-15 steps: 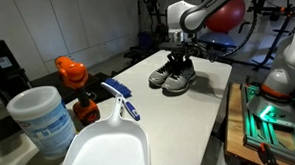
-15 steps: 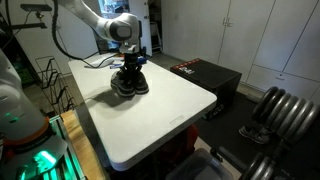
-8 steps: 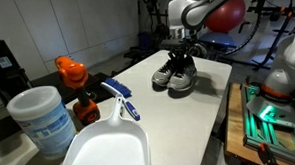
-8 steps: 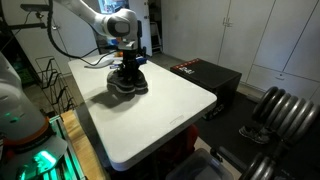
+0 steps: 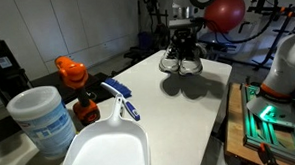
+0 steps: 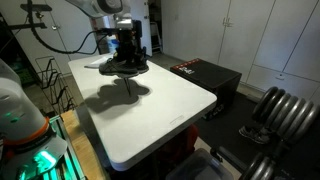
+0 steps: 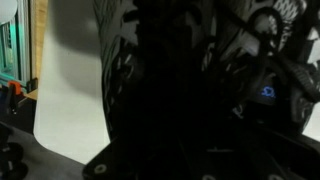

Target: Turn the pair of shoes

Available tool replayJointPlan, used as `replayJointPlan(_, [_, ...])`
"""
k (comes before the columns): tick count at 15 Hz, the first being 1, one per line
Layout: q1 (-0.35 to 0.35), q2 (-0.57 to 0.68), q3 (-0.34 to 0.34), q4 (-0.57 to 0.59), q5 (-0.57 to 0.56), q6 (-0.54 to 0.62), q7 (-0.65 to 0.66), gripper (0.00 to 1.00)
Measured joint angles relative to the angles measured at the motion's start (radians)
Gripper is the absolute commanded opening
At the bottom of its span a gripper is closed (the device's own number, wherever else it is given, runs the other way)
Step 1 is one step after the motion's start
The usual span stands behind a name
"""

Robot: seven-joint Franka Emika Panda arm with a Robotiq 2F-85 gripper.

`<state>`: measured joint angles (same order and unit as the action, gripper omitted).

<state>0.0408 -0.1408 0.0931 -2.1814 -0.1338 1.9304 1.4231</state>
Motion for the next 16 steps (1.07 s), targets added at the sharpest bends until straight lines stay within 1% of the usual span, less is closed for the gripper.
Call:
replayJointPlan(1, [0.002, -0.002, 0.004, 0.012, -0.008, -0.01, -0.046, 0.19])
replayJointPlan(11, [0.0, 0.012, 0.005, 0.009, -0.009, -0.01, -0.051, 0.19])
replayJointPlan(12, [0.0, 0.012, 0.005, 0.009, -0.009, -0.01, -0.051, 0.05])
replayJointPlan(14, [0.0, 0.013, 0.005, 0.009, -0.009, -0.01, -0.051, 0.05])
replayJointPlan(16, [0.003, 0.014, 0.01, 0.003, -0.046, 0.027, -0.073, 0.05])
